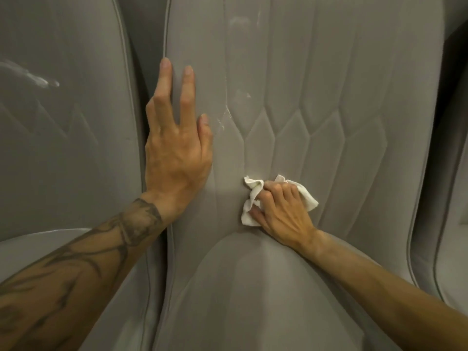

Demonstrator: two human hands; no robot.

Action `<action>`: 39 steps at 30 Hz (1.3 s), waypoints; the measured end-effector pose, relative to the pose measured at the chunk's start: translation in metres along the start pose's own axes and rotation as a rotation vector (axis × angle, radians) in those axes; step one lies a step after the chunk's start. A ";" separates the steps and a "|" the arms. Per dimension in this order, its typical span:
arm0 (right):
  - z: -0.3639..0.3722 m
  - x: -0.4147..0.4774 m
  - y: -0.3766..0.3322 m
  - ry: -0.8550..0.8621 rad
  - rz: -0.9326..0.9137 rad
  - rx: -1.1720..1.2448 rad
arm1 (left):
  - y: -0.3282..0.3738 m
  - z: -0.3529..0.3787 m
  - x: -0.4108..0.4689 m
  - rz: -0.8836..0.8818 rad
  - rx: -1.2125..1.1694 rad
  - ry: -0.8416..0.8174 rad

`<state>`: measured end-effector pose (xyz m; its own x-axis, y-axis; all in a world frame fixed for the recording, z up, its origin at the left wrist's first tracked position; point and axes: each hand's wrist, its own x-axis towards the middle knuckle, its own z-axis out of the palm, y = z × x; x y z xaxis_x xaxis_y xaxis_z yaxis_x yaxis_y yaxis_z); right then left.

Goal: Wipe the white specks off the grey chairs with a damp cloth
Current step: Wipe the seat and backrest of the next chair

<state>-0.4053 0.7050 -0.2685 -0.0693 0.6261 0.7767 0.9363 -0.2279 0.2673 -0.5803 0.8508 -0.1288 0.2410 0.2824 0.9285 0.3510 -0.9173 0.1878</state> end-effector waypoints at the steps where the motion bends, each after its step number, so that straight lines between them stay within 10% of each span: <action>1: 0.001 -0.002 -0.002 -0.006 -0.020 -0.006 | 0.000 0.000 0.000 0.003 -0.002 -0.001; 6: -0.017 0.026 0.017 0.011 -0.108 -0.048 | 0.001 -0.001 -0.001 -0.006 0.005 0.007; 12: -0.032 0.121 0.032 0.337 0.389 -0.115 | 0.002 -0.001 -0.001 -0.013 0.007 -0.003; 17: -0.031 0.080 -0.001 0.074 0.045 0.001 | 0.002 -0.002 -0.001 -0.018 0.024 -0.028; 24: -0.072 0.220 0.051 0.460 0.497 -0.235 | -0.001 0.000 -0.002 -0.013 -0.008 -0.027; 30: -0.065 0.176 0.012 0.217 0.214 -0.058 | -0.002 0.001 -0.004 -0.002 -0.014 -0.024; 39: -0.085 0.268 0.022 0.312 0.366 -0.105 | -0.005 0.003 -0.005 0.004 -0.002 -0.023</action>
<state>-0.4325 0.8046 -0.0061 0.1426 0.2412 0.9599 0.8799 -0.4750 -0.0113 -0.5805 0.8547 -0.1357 0.2632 0.2847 0.9218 0.3484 -0.9191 0.1843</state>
